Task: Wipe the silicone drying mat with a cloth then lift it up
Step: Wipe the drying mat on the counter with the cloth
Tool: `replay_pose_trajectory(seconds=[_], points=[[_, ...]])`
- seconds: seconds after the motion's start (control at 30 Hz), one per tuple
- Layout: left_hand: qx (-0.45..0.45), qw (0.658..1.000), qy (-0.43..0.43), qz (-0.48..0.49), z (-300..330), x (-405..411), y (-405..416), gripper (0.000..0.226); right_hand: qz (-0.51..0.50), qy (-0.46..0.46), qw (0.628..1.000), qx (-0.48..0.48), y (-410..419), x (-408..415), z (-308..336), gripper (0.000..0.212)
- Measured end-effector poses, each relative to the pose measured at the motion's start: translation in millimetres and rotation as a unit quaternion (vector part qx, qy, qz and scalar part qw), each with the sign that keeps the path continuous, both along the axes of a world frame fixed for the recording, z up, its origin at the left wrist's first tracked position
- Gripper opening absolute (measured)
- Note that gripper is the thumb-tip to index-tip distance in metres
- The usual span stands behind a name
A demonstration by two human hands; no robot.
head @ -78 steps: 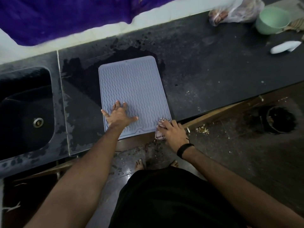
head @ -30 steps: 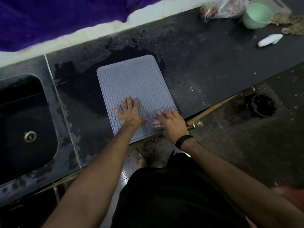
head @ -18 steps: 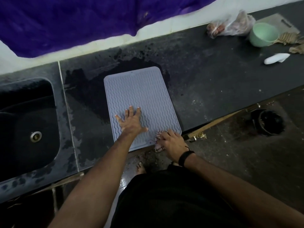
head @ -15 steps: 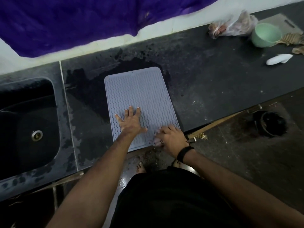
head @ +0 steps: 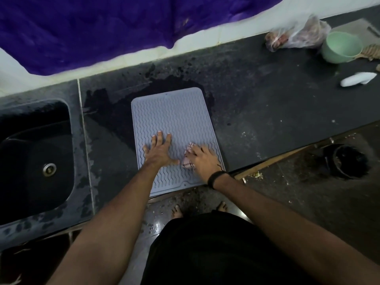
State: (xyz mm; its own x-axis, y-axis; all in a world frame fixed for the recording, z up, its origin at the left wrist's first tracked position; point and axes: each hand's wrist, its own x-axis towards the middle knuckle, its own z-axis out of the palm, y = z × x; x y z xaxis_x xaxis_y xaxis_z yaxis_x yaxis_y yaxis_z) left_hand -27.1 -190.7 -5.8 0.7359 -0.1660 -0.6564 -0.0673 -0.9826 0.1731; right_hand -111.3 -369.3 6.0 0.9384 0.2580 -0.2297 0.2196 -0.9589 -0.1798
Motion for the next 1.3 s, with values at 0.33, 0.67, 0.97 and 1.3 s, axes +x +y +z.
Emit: replay_pose_trajectory(seconds=[0.33, 0.67, 0.97, 1.3], points=[[0.001, 1.0, -0.005, 0.011, 6, -3, -2, 0.125, 0.016, -0.048, 0.999, -0.003, 12, 79, 26, 0.05], [0.004, 1.0, -0.002, 0.031, 6, -3, -4, 0.124, 0.025, 0.0, 1.0, 0.003, 8, 59, -4, 0.052], [0.002, 0.999, -0.005, 0.043, 6, -2, -5, 0.125, 0.049, 0.027, 0.998, -0.027, 11, 61, 25, 0.034], [0.019, 0.999, -0.013, 0.035, 6, -3, -5, 0.126, 0.014, 0.044, 0.999, -0.011, 28, 71, 17, 0.055]])
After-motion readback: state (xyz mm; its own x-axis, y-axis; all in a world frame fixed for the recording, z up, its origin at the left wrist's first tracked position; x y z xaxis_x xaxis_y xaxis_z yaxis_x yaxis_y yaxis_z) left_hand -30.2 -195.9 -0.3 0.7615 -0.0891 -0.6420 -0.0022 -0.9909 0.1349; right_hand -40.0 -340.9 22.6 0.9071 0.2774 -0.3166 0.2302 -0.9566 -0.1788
